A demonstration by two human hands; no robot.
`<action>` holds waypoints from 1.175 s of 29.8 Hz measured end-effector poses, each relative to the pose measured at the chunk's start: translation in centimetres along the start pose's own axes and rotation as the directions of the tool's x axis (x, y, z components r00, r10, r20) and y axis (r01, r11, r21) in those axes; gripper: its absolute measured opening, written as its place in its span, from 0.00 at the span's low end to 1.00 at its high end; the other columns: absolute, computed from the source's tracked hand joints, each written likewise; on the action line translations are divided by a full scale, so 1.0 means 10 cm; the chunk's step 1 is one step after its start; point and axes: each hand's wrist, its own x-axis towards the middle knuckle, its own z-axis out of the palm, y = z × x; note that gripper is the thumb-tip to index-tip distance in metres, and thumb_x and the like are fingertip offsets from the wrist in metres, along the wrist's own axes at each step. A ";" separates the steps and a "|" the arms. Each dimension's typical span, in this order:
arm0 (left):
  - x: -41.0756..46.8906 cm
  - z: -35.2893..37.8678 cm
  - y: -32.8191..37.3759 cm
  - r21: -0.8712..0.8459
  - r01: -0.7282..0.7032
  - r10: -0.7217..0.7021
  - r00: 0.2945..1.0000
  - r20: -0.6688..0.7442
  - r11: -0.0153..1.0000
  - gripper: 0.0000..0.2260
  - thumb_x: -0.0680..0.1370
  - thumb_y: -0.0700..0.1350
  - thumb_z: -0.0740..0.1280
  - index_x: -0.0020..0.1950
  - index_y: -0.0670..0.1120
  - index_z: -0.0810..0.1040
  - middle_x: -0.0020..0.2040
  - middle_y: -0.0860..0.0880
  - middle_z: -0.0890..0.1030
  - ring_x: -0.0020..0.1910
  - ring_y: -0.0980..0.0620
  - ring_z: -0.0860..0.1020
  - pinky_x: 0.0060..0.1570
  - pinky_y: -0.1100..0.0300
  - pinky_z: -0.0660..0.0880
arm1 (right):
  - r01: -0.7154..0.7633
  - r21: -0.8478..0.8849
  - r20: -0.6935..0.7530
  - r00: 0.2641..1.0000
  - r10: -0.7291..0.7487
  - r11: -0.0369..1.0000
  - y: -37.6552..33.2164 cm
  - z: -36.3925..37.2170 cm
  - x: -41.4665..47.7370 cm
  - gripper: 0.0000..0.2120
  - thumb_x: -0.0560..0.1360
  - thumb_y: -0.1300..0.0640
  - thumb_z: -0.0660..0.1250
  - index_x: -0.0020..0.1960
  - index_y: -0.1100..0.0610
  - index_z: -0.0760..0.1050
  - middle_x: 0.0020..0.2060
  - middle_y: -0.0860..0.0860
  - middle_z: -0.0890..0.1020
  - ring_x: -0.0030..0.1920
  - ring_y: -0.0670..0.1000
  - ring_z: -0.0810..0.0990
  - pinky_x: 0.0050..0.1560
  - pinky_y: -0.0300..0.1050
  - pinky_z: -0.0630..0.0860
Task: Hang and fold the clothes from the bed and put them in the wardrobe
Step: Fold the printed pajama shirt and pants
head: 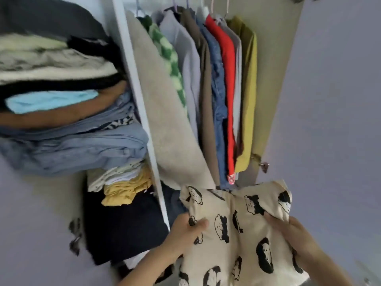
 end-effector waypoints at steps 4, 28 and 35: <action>-0.23 -0.47 -0.43 0.028 0.139 -0.131 0.972 -0.195 0.990 0.16 0.71 0.59 0.69 0.40 0.45 0.75 0.36 0.50 0.78 0.37 0.52 0.75 0.40 0.62 0.69 | 0.049 -0.090 0.183 0.983 -0.032 0.995 0.17 0.73 0.17 0.04 0.74 0.67 0.67 0.41 0.63 0.79 0.28 0.51 0.83 0.31 0.44 0.82 0.37 0.34 0.78; 0.52 -2.57 -1.42 -0.165 -0.245 -0.009 0.536 -0.844 0.955 0.04 0.78 0.44 0.65 0.45 0.46 0.78 0.40 0.47 0.82 0.40 0.49 0.80 0.44 0.56 0.77 | 0.589 0.078 0.487 0.682 -0.546 0.805 0.45 3.75 1.75 0.10 0.77 0.61 0.64 0.58 0.58 0.75 0.48 0.50 0.80 0.52 0.53 0.79 0.55 0.47 0.74; 1.16 -3.17 -1.28 0.211 0.094 0.183 0.246 -0.952 0.973 0.17 0.80 0.45 0.56 0.67 0.41 0.67 0.64 0.40 0.73 0.64 0.40 0.71 0.64 0.49 0.67 | 0.716 -0.635 0.290 0.568 -0.770 0.289 0.16 4.42 2.03 0.22 0.74 0.62 0.61 0.65 0.67 0.61 0.58 0.68 0.73 0.55 0.67 0.76 0.51 0.56 0.74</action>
